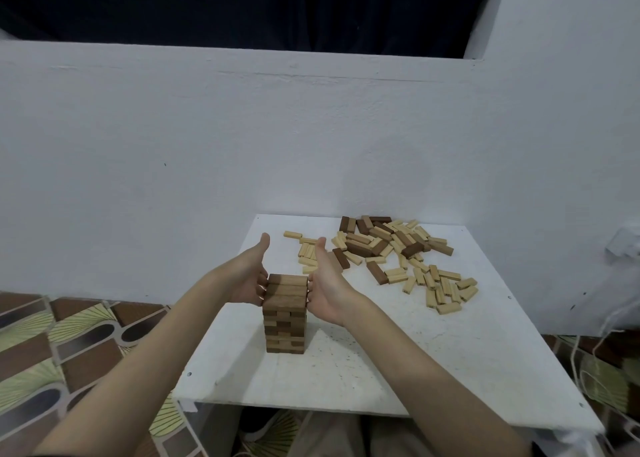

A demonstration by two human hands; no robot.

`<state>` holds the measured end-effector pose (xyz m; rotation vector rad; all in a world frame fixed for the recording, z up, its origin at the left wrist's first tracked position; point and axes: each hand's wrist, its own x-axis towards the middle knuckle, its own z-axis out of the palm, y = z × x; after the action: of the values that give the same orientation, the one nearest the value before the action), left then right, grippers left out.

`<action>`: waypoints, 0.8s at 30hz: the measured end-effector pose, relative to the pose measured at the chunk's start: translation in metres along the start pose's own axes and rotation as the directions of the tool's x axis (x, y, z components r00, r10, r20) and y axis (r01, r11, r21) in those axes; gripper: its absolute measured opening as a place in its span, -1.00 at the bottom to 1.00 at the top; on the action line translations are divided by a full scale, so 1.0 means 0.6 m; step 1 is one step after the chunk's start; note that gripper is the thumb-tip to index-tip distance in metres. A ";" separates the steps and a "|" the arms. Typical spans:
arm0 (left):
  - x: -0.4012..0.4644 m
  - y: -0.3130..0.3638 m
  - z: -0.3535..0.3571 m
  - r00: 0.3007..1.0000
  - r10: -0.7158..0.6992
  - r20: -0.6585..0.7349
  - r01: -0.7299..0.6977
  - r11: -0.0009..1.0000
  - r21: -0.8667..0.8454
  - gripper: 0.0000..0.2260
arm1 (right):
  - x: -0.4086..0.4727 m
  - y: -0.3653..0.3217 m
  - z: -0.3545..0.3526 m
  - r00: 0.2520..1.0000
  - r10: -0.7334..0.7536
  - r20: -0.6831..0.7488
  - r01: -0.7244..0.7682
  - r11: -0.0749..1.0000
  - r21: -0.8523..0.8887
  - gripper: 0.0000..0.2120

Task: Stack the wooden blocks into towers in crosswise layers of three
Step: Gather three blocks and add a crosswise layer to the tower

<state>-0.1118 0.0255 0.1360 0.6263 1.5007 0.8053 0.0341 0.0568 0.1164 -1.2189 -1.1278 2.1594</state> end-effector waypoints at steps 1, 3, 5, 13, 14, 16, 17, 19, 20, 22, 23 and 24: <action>0.001 -0.001 -0.001 1.000 0.001 0.004 -0.001 1.000 0.007 -0.13 | 0.001 0.001 0.003 1.000 0.001 -0.005 -0.001 1.000 0.008 -0.17; 0.001 -0.001 0.000 1.000 0.004 0.010 -0.004 1.000 0.022 -0.14 | 0.002 0.002 0.006 1.000 0.009 -0.005 -0.009 1.000 0.018 -0.13; -0.001 -0.001 0.001 1.000 0.004 0.008 -0.005 1.000 0.028 -0.14 | -0.006 0.000 0.007 1.000 -0.001 0.001 0.001 1.000 -0.005 -0.13; -0.004 0.001 -0.006 1.000 0.002 0.014 -0.002 1.000 -0.011 -0.11 | -0.018 0.001 0.010 1.000 -0.020 -0.024 0.018 0.999 -0.050 -0.13; -0.003 0.001 -0.005 1.000 0.003 0.015 -0.003 1.000 -0.018 -0.11 | -0.010 0.004 0.012 1.000 -0.005 -0.011 0.005 1.000 -0.026 -0.10; -0.003 0.000 -0.003 1.000 0.005 0.017 -0.005 1.000 -0.016 -0.12 | 0.007 0.010 0.010 1.000 0.010 0.000 -0.010 1.000 0.010 -0.05; -0.001 0.001 -0.003 1.000 0.004 0.019 -0.004 1.000 -0.009 -0.12 | 0.012 0.013 0.010 1.000 0.001 0.003 -0.001 1.000 0.010 -0.05; 0.003 0.002 -0.005 1.000 0.000 0.030 0.000 1.000 0.003 -0.12 | 0.005 0.010 0.011 1.000 -0.012 0.023 0.011 1.000 0.024 -0.08; 0.003 0.002 -0.007 0.999 -0.002 0.038 0.001 1.000 0.011 -0.12 | 0.001 0.007 0.010 0.999 -0.022 0.035 0.022 1.000 0.012 -0.09; 0.006 0.000 -0.013 0.999 0.018 0.029 -0.020 0.998 0.064 -0.14 | -0.004 0.003 0.004 0.998 -0.042 0.037 0.042 0.999 -0.023 -0.15; 0.006 -0.002 -0.015 0.998 0.057 0.000 -0.056 0.991 0.121 -0.17 | -0.010 -0.001 0.002 0.998 -0.063 0.021 0.064 0.997 -0.031 -0.20; 0.007 -0.005 -0.019 0.992 0.124 -0.030 -0.116 0.972 0.203 -0.22 | -0.010 -0.003 -0.002 0.996 -0.092 0.001 0.092 0.993 -0.071 -0.23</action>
<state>-0.1234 0.0259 0.1311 0.8622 1.6076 0.7681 0.0385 0.0543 0.1205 -1.1754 -1.2443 2.0653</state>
